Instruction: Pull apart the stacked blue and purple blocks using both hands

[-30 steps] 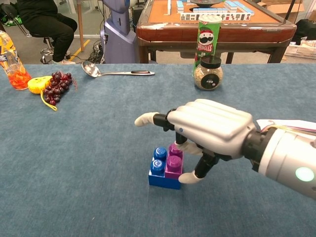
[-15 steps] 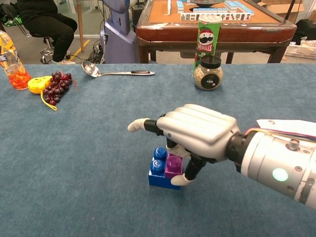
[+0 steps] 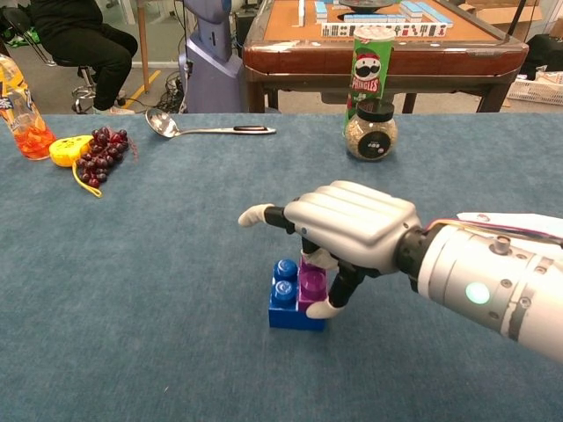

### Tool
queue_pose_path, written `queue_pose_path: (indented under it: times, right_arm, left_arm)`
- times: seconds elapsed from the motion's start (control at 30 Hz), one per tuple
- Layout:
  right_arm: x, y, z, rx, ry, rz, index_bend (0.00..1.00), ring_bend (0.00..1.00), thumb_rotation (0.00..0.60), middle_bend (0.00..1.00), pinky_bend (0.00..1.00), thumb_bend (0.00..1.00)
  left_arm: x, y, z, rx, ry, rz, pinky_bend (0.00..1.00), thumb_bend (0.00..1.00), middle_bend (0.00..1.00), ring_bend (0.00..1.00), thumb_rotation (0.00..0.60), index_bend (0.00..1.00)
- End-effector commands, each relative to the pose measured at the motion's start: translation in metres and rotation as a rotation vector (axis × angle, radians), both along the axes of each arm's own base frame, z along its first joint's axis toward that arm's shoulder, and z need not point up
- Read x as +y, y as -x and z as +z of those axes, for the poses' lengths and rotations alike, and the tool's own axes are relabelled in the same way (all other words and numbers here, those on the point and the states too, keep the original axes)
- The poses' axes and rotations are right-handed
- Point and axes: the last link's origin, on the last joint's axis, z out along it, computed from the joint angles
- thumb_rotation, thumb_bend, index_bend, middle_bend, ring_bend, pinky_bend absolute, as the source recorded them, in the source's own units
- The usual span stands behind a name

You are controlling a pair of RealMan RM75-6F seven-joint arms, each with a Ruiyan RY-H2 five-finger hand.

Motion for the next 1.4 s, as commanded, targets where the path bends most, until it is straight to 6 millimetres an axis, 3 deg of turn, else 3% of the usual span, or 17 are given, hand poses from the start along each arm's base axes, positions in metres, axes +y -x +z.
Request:
queue_pose_path:
  times: [0.03,0.37,1.0,1.4]
  right_arm:
    - [-0.005,0.001,0.001,0.002,0.014,-0.009,0.13,0.98,0.600,1.00,1.00,0.00]
    - [-0.022,0.007,0.006,0.004,0.046,-0.059,0.13,0.98,0.600,1.00,1.00,0.00]
    - [-0.028,0.005,0.015,0.011,-0.045,-0.098,0.13,0.98,0.600,1.00,1.00,0.00]
    - [-0.035,-0.005,0.028,0.088,-0.054,-0.099,0.26,0.99,0.600,1.00,1.00,0.00]
  left_arm:
    - [0.000,0.000,-0.001,0.000,0.002,0.000,0.81,0.33,0.52,0.58,0.600,0.30]
    - [0.001,-0.002,-0.002,-0.002,0.003,-0.002,0.81,0.33,0.52,0.58,0.600,0.30]
    - [-0.001,-0.002,-0.005,-0.005,0.013,0.004,0.81,0.33,0.52,0.58,0.600,0.30]
    - [-0.001,-0.004,-0.006,-0.005,0.012,-0.001,0.81,0.33,0.52,0.58,0.600,0.30]
